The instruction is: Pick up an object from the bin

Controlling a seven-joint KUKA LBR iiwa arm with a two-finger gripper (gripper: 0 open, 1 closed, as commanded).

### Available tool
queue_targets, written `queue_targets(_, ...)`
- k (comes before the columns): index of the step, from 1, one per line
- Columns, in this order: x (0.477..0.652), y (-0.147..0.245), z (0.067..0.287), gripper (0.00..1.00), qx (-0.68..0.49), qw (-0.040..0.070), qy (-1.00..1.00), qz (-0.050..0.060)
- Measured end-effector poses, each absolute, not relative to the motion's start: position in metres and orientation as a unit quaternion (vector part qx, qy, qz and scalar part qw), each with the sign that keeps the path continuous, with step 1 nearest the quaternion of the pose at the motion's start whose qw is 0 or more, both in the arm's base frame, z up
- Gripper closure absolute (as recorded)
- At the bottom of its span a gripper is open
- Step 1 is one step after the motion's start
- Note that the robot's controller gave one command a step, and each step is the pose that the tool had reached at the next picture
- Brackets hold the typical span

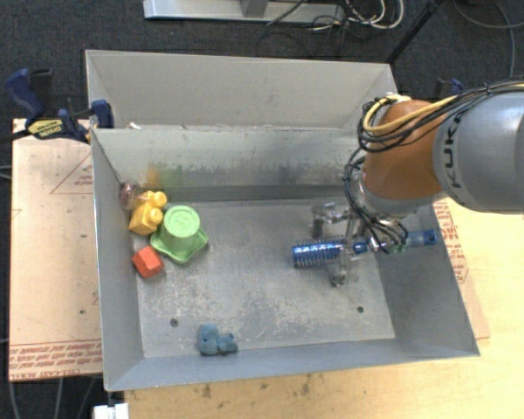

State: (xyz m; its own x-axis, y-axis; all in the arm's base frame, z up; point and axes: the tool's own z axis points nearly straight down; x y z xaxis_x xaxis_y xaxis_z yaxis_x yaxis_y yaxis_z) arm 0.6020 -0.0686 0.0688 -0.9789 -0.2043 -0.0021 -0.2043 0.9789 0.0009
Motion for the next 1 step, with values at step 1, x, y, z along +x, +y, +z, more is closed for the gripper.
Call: queue_targets(1,0.6027,-0.0681,0.0689,0.00,-0.103,0.001,0.995,0.001)
